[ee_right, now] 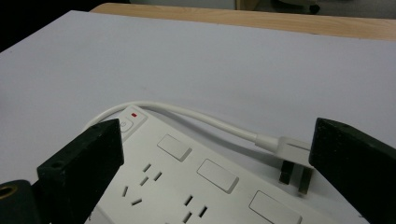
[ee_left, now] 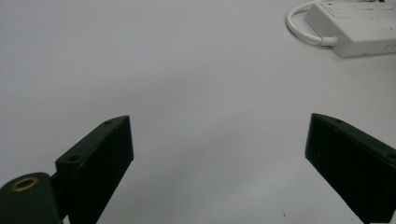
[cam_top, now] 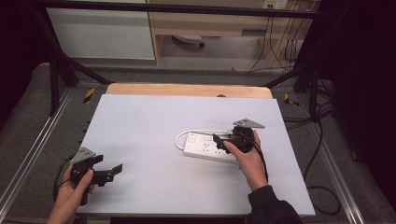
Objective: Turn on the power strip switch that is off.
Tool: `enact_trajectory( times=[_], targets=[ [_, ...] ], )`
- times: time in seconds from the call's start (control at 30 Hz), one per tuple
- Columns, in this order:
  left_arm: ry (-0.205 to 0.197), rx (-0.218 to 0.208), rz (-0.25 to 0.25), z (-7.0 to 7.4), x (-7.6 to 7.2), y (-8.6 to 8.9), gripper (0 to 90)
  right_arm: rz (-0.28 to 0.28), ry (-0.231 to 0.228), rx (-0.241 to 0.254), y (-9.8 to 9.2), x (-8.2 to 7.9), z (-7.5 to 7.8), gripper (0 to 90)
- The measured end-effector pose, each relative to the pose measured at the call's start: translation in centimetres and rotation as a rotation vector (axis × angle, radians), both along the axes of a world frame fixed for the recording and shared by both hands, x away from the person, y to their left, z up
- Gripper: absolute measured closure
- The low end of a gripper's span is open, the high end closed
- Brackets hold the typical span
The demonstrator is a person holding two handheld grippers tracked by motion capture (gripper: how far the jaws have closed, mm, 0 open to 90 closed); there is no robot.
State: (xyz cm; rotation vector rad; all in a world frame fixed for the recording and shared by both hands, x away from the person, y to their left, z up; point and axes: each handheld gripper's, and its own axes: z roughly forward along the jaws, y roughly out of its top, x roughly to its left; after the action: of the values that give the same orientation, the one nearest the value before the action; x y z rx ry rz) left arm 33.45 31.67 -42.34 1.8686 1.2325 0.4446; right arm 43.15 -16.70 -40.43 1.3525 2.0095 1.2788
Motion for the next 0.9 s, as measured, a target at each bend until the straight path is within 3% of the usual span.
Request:
enact_trajectory(
  times=[0.9],
  targets=[
    [0.004,-0.002,0.000,0.0,0.0,0.0,7.8,-0.044,-0.089,-0.004,-2.7,-1.7,1.8,7.1]
  ],
)
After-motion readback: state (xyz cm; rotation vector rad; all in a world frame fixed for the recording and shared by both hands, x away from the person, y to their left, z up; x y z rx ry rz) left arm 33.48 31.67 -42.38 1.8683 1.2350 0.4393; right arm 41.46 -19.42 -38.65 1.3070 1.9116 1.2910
